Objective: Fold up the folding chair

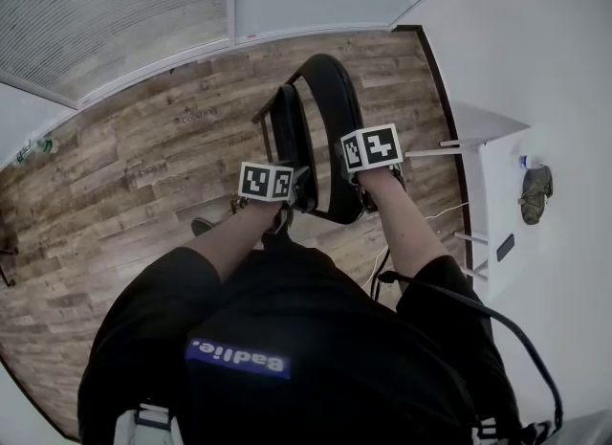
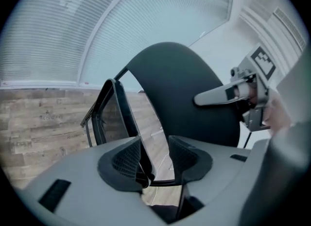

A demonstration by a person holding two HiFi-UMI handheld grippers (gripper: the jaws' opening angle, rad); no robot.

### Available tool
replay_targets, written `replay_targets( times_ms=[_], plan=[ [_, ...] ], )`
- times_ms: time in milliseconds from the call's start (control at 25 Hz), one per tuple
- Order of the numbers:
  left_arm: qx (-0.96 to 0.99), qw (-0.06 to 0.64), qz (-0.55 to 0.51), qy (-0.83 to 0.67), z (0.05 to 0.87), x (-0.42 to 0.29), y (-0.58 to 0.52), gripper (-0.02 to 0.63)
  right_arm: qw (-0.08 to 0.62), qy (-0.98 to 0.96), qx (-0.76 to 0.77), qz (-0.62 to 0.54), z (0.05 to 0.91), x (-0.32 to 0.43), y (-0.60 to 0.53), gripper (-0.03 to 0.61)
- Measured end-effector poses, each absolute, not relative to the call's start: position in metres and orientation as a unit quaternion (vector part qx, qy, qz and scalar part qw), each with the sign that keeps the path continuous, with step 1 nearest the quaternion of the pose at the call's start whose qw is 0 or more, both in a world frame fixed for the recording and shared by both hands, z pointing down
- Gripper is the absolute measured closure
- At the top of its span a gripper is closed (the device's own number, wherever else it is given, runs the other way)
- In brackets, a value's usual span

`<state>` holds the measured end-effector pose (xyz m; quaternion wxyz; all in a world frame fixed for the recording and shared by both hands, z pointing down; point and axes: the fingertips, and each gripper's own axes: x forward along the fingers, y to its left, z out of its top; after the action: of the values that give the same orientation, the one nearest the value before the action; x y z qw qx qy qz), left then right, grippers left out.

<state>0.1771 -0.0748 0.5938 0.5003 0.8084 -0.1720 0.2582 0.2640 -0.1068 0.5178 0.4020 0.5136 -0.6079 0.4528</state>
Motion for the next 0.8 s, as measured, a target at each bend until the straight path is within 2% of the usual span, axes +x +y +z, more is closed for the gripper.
replay_targets(
  times_ms=[120,320,560,800],
  plan=[
    [0.827,0.487,0.223,-0.173,0.56,0.149,-0.076,0.448,0.408,-0.608,0.513,0.448,0.517,0.263,-0.105,0.508],
    [0.882,0.416,0.149,-0.163,0.492,0.109,-0.081,0.449,0.411,-0.608,0.513,0.445,0.515,0.263,-0.105,0.508],
    [0.928,0.302,0.107,-0.189,0.429,0.057,-0.081,0.451,0.42,-0.607,0.514,0.436,0.511,0.258,-0.1,0.508],
    [0.95,0.174,0.08,-0.248,0.369,0.0,-0.092,0.501,0.422,-0.607,0.516,0.433,0.511,0.251,-0.105,0.508]
  ],
)
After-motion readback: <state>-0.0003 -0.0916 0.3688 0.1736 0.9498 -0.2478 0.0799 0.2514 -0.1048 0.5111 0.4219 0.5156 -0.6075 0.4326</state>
